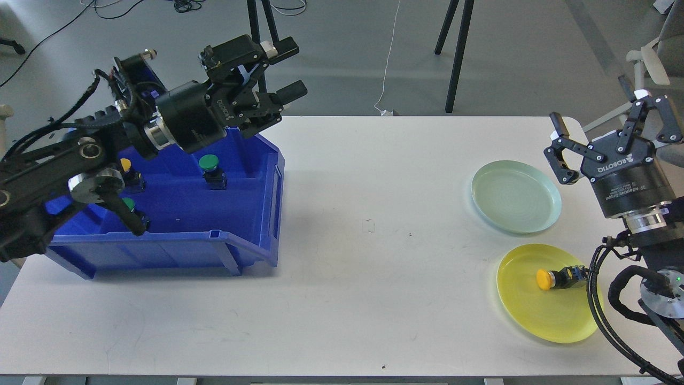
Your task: Pass button and place on color plate
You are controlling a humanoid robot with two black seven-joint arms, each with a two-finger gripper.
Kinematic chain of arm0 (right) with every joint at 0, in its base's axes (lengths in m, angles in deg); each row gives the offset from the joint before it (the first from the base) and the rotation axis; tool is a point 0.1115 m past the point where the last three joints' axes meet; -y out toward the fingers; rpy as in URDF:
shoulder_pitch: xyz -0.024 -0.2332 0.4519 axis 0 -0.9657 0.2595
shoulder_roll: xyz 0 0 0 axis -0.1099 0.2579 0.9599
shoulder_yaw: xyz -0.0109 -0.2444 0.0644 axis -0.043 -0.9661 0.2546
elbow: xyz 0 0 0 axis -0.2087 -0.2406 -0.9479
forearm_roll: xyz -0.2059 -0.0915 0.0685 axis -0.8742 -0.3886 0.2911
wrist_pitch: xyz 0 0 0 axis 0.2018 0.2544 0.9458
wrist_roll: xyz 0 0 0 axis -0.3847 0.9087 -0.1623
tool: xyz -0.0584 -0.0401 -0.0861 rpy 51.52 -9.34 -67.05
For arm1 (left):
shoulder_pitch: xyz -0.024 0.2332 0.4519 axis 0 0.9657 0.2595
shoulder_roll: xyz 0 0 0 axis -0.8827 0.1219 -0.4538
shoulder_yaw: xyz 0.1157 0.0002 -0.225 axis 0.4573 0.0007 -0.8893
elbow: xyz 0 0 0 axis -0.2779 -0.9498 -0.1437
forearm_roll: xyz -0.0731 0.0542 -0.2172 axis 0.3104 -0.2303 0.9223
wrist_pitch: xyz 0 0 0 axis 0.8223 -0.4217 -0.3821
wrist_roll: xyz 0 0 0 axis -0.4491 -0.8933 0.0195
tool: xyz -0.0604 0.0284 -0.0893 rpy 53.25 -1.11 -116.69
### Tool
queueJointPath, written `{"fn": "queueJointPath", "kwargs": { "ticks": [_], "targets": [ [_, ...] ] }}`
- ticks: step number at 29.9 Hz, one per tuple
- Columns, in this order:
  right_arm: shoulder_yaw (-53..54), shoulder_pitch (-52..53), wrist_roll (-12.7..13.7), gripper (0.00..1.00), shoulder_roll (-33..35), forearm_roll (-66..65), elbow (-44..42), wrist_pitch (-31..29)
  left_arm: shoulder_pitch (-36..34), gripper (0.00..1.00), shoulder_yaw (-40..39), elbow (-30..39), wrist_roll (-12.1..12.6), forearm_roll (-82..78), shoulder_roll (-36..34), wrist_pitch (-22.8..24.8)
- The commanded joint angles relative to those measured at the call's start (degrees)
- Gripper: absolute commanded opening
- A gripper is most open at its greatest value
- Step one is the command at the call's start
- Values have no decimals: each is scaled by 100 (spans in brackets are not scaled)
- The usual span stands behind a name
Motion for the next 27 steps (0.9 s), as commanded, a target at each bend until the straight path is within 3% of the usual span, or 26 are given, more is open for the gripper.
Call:
{"fn": "queueJointPath", "kwargs": {
  "ticks": [1, 6, 10, 18, 27],
  "targets": [
    [-67, 374, 0, 97, -89, 96, -44, 4, -738, 82, 950, 32, 3, -635, -837, -150],
    [-137, 375, 0, 97, -344, 96, -78, -5, -1969, 82, 3216, -915, 3, -2048, -1209, -431],
    [-199, 349, 0, 97, -450, 96, -210, -14, -2173, 80, 4353, -1540, 3, -3262, -1069, -441],
    [-208, 305, 0, 97, -450, 96, -360, -22, -1743, 80, 4759, -2718, 3, -3871, -594, -441],
    [-199, 173, 0, 97, -450, 96, -369, -22, -1461, 81, 4750, -2965, 3, -4021, -488, -467]
  ]
}}
